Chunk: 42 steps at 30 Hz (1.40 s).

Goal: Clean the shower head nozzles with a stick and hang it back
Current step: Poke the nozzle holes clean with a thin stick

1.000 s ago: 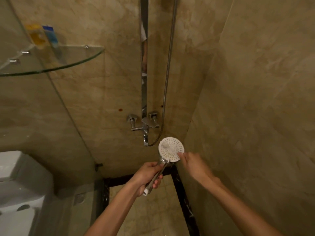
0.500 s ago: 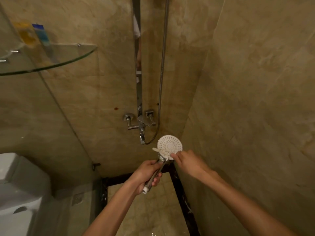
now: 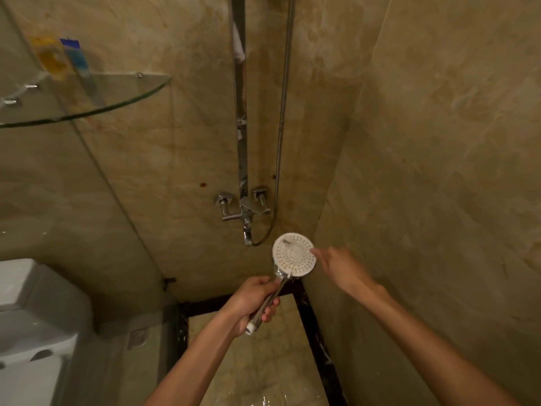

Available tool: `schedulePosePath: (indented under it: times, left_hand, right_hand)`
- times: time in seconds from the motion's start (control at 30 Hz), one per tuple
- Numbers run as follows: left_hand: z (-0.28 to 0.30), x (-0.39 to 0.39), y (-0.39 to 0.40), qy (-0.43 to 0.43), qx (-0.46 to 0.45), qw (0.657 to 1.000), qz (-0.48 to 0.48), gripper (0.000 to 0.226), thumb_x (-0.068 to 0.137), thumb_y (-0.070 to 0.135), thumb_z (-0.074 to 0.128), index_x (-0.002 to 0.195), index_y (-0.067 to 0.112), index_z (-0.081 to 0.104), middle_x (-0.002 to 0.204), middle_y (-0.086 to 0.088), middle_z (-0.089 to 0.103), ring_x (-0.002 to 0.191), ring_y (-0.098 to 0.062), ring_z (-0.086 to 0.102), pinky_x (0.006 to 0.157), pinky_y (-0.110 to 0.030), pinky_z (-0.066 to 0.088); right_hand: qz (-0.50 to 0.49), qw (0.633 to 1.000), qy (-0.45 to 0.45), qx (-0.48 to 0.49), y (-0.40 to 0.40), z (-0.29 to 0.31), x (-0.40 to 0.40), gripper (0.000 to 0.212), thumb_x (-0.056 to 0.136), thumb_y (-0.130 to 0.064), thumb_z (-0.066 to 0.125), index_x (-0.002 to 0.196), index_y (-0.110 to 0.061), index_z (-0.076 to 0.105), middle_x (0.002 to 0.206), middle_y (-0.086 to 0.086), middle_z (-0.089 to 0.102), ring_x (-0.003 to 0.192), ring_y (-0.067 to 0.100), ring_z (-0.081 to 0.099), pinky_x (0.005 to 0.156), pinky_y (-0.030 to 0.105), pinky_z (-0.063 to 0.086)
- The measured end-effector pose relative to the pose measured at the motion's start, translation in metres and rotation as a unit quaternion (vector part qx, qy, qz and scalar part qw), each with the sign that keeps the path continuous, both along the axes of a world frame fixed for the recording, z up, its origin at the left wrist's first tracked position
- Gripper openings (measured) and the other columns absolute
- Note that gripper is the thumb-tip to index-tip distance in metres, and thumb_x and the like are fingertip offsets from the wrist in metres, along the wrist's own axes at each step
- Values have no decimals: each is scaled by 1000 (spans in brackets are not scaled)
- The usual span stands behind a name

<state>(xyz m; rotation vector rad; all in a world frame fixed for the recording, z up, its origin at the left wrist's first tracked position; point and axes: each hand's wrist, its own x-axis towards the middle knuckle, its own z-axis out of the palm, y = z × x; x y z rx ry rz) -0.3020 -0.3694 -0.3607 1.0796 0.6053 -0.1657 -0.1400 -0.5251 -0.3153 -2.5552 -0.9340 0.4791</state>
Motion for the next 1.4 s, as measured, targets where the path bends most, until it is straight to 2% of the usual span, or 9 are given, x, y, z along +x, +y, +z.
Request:
schedulePosePath:
  times: [0.17, 0.27, 0.4, 0.7, 0.83, 1.0, 1.17, 1.27, 1.4]
  left_hand:
    - [0, 1, 1, -13, -13, 1000, -5, 15, 101, 22, 54, 100, 7, 54, 59, -8, 51, 34, -11, 42, 31, -17, 35]
    - [-3, 0, 4, -8, -11, 1000, 0, 16, 101, 22, 54, 96, 7, 53, 59, -8, 51, 34, -11, 41, 31, -17, 34]
    - [-10, -1, 4, -6, -12, 1000, 2, 16, 100, 23, 55, 99, 8, 53, 60, -8, 52, 35, -11, 41, 31, -18, 34]
    - [-13, 4, 10, 3, -21, 1000, 4, 17, 100, 24, 55, 92, 8, 54, 59, -8, 53, 35, -11, 43, 32, -19, 36]
    - [-12, 4, 8, 9, -21, 1000, 5, 16, 100, 24, 54, 99, 9, 54, 59, -7, 53, 36, -11, 43, 32, -19, 35]
    - [-8, 7, 10, 5, -27, 1000, 15, 17, 100, 24, 55, 96, 8, 52, 59, -8, 52, 35, -12, 42, 32, -19, 35]
    - [-11, 4, 11, 5, -22, 1000, 15, 16, 100, 24, 55, 99, 8, 52, 61, -9, 53, 36, -12, 42, 32, -19, 35]
    - [-6, 5, 11, 3, -14, 1000, 15, 16, 100, 23, 54, 99, 8, 52, 60, -8, 53, 36, -12, 42, 32, -18, 35]
    - [1, 9, 13, -1, 1, 1000, 22, 18, 101, 22, 53, 90, 8, 50, 57, -8, 52, 34, -12, 41, 32, -17, 33]
  right_hand:
    - [0, 1000, -13, 17, 2, 2, -7, 49, 106, -46, 30, 71, -24, 55, 68, -2, 60, 65, 15, 62, 61, 32, 47]
    - [40, 998, -37, -17, 2, -9, -27, 52, 104, -51, 29, 73, -19, 55, 66, 3, 61, 60, 20, 61, 60, 41, 54]
    - [11, 1000, -18, -6, 6, 0, -1, 46, 107, -42, 30, 72, -23, 51, 66, -3, 59, 56, 9, 57, 54, 27, 45]
    - [49, 998, -33, -19, 10, -8, -10, 46, 105, -46, 31, 69, -27, 51, 62, -3, 55, 52, 13, 55, 55, 38, 51]
    - [-17, 1000, -24, -1, 12, 11, 12, 34, 109, -24, 30, 105, -17, 63, 84, 2, 65, 67, 15, 59, 63, 32, 46]
    - [23, 999, -33, -12, 14, -4, -23, 47, 106, -46, 30, 72, -24, 53, 63, -1, 58, 55, 13, 58, 53, 30, 45]
    - [32, 999, -18, -34, 12, 4, 2, 41, 108, -39, 30, 76, -27, 54, 72, -2, 63, 60, 10, 59, 59, 31, 50]
    - [17, 998, -39, -55, 11, 12, 21, 40, 109, -35, 25, 97, -25, 62, 84, -5, 61, 75, 14, 60, 68, 31, 46]
    - [24, 999, -16, -28, 7, -4, -11, 48, 106, -47, 30, 82, -20, 61, 72, 0, 63, 67, 18, 64, 66, 38, 54]
